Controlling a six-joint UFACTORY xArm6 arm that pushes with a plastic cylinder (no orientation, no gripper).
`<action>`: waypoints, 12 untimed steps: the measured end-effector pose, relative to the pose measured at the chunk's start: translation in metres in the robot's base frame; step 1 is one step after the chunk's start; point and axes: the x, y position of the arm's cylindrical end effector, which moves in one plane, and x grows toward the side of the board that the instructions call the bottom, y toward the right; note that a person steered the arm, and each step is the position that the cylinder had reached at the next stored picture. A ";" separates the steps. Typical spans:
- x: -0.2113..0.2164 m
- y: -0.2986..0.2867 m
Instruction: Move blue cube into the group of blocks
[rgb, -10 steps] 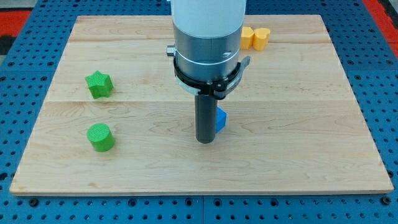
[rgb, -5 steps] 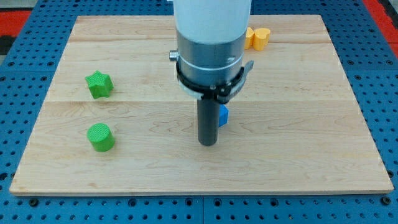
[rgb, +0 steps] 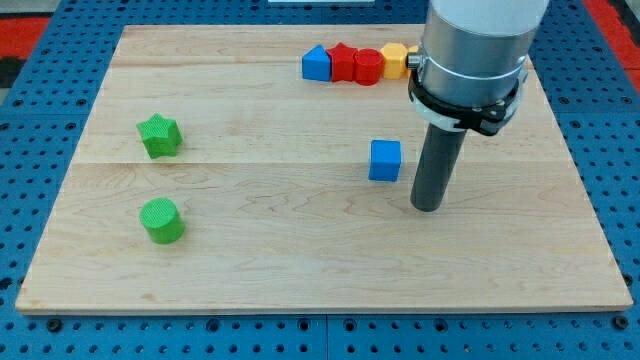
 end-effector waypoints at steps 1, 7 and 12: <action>0.001 -0.018; -0.125 -0.060; -0.165 -0.060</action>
